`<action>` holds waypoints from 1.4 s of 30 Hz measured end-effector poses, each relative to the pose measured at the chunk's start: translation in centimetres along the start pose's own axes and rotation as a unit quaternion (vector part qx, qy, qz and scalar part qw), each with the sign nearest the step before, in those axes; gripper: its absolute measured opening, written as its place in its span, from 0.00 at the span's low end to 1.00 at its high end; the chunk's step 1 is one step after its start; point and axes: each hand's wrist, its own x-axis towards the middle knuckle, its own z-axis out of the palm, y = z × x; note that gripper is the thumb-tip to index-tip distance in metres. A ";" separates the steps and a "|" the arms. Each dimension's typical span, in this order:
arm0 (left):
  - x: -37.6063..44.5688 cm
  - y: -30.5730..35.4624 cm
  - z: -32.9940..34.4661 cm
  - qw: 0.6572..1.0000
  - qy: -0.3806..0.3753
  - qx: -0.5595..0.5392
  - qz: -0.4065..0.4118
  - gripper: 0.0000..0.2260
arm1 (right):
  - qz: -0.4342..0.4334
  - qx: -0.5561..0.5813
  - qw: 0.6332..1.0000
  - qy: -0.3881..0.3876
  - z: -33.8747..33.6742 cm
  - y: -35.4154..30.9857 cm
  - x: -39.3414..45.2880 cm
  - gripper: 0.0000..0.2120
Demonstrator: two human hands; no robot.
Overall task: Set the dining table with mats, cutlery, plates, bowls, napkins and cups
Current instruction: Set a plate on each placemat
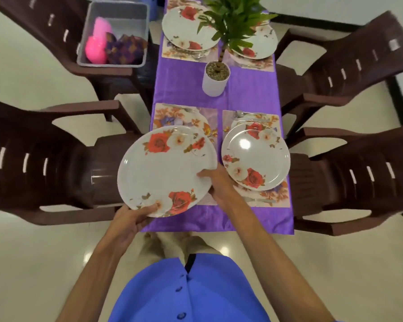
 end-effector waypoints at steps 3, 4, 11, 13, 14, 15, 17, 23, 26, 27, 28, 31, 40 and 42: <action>1.2 0.4 -1.4 0.999 -0.032 0.023 -0.035 0.22 | 0.002 -0.018 1.000 0.016 1.2 1.5 -0.3 0.28; 1.5 0.5 -2.0 0.998 -0.037 0.038 -0.044 0.20 | 0.001 -0.019 1.000 0.020 1.4 1.7 -0.3 0.28; 4.5 4.0 -6.5 0.998 -0.026 0.049 -0.039 0.07 | -0.020 -0.029 0.998 0.058 1.6 0.0 -0.9 0.24; 5.2 5.5 -6.4 0.996 -0.048 0.074 -0.028 0.07 | -0.038 -0.023 0.997 0.068 1.2 -0.5 -0.4 0.23; 5.5 6.2 -5.7 0.994 -0.063 0.090 -0.027 0.09 | -0.049 -0.020 0.995 0.088 0.5 -0.8 0.0 0.22; 5.7 6.6 -4.7 0.991 -0.077 0.107 -0.027 0.10 | -0.059 -0.016 0.992 0.110 -0.2 -1.2 0.0 0.21; 6.3 7.7 -3.6 0.987 -0.088 0.130 -0.031 0.11 | -0.069 -0.017 0.985 0.157 -0.1 -1.7 0.8 0.22; 8.4 7.8 -0.6 0.979 -0.074 0.185 -0.046 0.10 | -0.089 -0.098 0.955 0.265 -2.3 -1.9 3.5 0.13; 9.8 7.7 0.6 0.980 -0.047 0.185 -0.055 0.11 | -0.066 -0.105 0.961 0.247 -4.1 -2.7 5.3 0.13; 10.3 7.6 0.9 0.981 -0.038 0.185 -0.048 0.14 | -0.064 -0.109 0.964 0.234 -4.6 -3.0 5.9 0.13; 11.0 7.5 1.2 0.982 -0.027 0.184 -0.040 0.16 | -0.063 -0.115 0.966 0.221 -5.2 -3.5 6.5 0.12; 12.7 7.3 1.9 0.987 0.013 0.161 -0.017 0.15 | -0.066 -0.133 0.972 0.184 -6.4 -5.0 8.3 0.11; 15.7 8.7 3.4 0.974 0.107 0.175 0.098 0.08 | -0.001 -0.262 0.957 0.121 -7.5 -8.3 14.5 0.10; 16.6 9.5 3.2 0.966 0.122 0.195 0.121 0.08 | 0.048 -0.275 0.956 0.086 -7.8 -8.4 14.9 0.10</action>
